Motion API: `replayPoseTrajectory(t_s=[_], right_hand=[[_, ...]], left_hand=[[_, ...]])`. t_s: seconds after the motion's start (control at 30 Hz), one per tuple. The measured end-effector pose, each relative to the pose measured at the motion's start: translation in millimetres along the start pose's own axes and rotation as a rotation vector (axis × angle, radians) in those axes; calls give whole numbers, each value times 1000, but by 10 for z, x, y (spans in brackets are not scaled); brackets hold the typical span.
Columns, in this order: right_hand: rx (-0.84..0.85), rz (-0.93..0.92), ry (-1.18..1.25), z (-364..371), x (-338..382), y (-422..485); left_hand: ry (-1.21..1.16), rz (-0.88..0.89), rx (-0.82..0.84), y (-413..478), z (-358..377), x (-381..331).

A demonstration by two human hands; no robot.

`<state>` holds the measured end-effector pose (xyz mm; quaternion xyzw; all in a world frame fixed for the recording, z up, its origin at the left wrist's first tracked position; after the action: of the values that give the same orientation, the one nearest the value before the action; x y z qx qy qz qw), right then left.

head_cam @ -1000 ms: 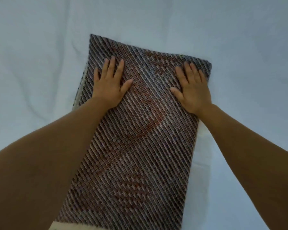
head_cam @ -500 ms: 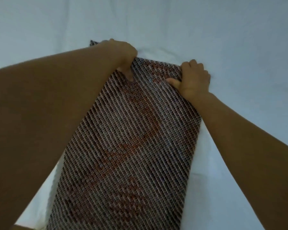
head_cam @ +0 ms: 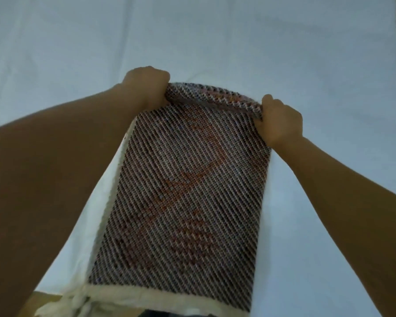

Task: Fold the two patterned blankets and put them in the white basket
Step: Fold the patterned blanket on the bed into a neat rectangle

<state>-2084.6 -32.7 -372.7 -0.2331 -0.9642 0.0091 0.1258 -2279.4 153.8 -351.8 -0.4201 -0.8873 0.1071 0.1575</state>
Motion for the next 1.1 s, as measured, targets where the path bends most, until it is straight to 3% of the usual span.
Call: replayPoseTrajectory(t_s=[0.2,0.43,0.73,0.9,1.0,1.1], right_hand=[[-72,-83,152,-239,367,-1216],[147,62,182,179,712,-2756],[368,91,54,926,839,-3732],[498,185,53,1156,869,-3796],[396,173,205,1017,1001,-3682],[85,99,342,780,1266,-3339]], left_hand=[[-71,61,-66,-1239,146,-82],[-199,120,-182,-2644,641,-327],[-80,44,205,-3789,1883,-808],[-152,135,259,-3771,1943,-825],[-301,168,117,-3603,1675,-759],[-354,122,-150,-3296,1366,-830]])
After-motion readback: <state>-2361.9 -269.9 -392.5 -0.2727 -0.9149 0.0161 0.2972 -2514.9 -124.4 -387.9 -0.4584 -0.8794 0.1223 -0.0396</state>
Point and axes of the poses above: each hand's wrist, its own y-axis towards the middle knuckle, its own z-axis out of the palm, x = y × z, the point moved 5 cm from there along y, towards the middle knuckle, and after that the axes turned 10 degrees about y, right-handed, at the moved point
